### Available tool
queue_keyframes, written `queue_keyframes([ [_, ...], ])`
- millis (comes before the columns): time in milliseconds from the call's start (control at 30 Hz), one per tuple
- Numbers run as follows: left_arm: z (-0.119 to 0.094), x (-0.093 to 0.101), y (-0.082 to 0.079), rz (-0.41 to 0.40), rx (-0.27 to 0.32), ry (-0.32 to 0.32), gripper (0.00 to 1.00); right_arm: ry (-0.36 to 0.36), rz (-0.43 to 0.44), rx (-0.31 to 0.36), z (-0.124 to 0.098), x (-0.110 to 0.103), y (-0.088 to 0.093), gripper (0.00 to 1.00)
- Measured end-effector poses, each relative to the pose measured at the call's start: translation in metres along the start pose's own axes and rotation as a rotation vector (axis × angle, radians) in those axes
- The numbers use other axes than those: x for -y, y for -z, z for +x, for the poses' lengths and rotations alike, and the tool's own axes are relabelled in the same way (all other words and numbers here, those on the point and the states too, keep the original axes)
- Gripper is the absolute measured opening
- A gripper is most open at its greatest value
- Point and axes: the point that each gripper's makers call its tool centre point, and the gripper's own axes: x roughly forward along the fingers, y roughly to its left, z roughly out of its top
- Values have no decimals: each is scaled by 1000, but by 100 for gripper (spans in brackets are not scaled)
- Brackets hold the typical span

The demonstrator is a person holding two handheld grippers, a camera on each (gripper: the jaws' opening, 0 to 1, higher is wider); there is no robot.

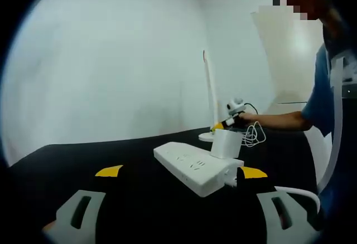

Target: Insert the desk lamp plug into the socket, turn on the power strip switch, turn on the lamp switch, then turn off the lamp switch, turn off the power strip switch, and remove the plug from the socket.

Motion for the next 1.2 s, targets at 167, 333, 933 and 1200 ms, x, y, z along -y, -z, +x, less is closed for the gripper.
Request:
queue_keyframes([
  [167, 0, 0, 0, 1, 0, -1, 78, 11, -10, 1, 0, 6, -1, 11],
  [333, -1, -1, 0, 1, 1, -2, 78, 30, -31, 8, -1, 12, -1, 10],
  [933, -1, -1, -1, 2, 1, -5, 78, 69, -75, 29, -1, 31, -3, 10],
  [1200, -1, -1, -1, 1, 2, -6, 78, 68, -86, 36, -1, 34, -4, 11],
])
